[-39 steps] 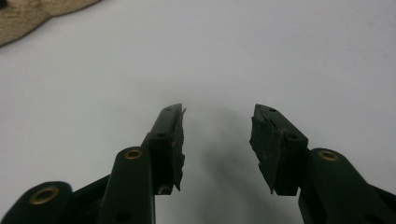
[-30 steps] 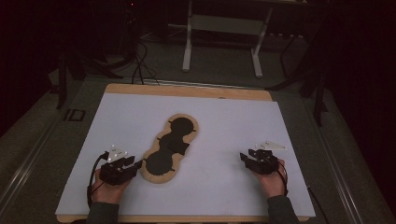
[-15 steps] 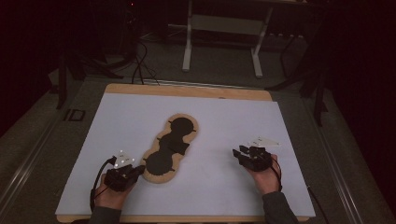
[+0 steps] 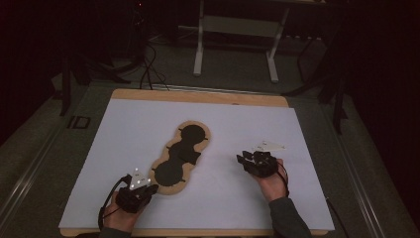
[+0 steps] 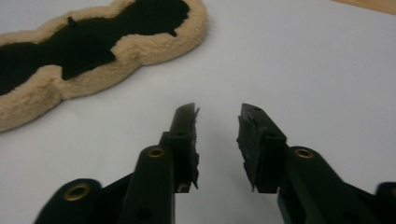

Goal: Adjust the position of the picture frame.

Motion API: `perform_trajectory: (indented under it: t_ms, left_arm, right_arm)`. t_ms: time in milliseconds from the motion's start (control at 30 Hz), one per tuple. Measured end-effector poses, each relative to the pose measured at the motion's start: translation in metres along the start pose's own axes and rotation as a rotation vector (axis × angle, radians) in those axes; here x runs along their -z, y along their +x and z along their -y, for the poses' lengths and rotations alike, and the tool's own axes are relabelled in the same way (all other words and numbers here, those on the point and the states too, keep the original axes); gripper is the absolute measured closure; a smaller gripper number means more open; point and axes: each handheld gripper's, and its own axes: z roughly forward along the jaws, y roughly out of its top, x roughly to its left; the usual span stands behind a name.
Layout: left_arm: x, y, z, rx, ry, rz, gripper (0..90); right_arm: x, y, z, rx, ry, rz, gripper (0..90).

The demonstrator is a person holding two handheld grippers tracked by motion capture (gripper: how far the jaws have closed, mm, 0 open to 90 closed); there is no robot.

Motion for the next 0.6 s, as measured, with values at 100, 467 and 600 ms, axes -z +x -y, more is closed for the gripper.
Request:
perform_trajectory:
  t_ms: [100,467,600]
  left_arm:
    - [-0.001,0.003,0.001,0.026,0.018,-0.02,90.0]
    - [-0.002,0.004,0.003,0.038,0.027,-0.044,90.0]
    - [-0.002,0.004,0.003,0.034,0.027,-0.058,90.0]
  right_arm:
    - [-0.006,0.004,-0.003,0.016,0.013,-0.006,80.0]
    - [-0.028,0.015,-0.008,0.033,0.014,-0.039,90.0]
    - [-0.038,0.021,-0.01,0.038,0.025,-0.056,90.0]
